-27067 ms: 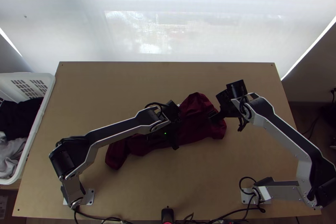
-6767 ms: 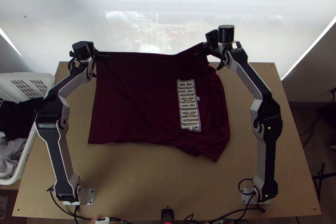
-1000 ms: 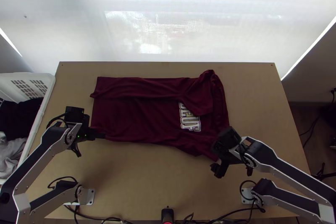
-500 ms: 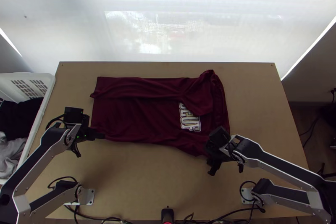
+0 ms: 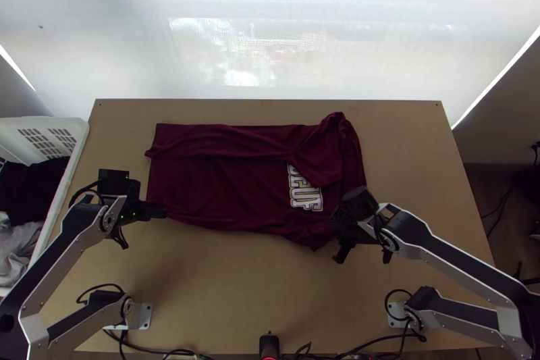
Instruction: Fold the t-shirt
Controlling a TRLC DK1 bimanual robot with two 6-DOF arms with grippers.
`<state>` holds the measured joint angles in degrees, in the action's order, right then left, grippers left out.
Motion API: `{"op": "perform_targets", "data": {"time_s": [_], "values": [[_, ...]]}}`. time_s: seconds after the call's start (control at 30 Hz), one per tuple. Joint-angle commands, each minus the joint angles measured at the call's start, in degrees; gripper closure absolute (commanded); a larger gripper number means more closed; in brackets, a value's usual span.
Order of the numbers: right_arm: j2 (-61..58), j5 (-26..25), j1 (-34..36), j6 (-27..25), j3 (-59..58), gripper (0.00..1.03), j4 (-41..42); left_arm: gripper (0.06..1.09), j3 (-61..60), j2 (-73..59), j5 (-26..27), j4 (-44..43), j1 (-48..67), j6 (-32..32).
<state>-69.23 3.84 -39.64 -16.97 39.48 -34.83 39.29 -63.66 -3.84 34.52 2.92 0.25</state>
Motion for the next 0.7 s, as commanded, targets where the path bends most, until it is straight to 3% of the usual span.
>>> {"op": "perform_targets", "data": {"time_s": [0.0,0.67], "values": [[-0.7,-0.2,6.6,-3.2,7.4,1.0,-1.5,1.05,2.6,0.0,0.1,-0.4,-1.0,0.3],[-11.4,-0.1,17.9,-6.5,22.0,1.0,-0.7,1.05,17.4,-10.7,0.1,-3.8,-3.7,2.6]]}}
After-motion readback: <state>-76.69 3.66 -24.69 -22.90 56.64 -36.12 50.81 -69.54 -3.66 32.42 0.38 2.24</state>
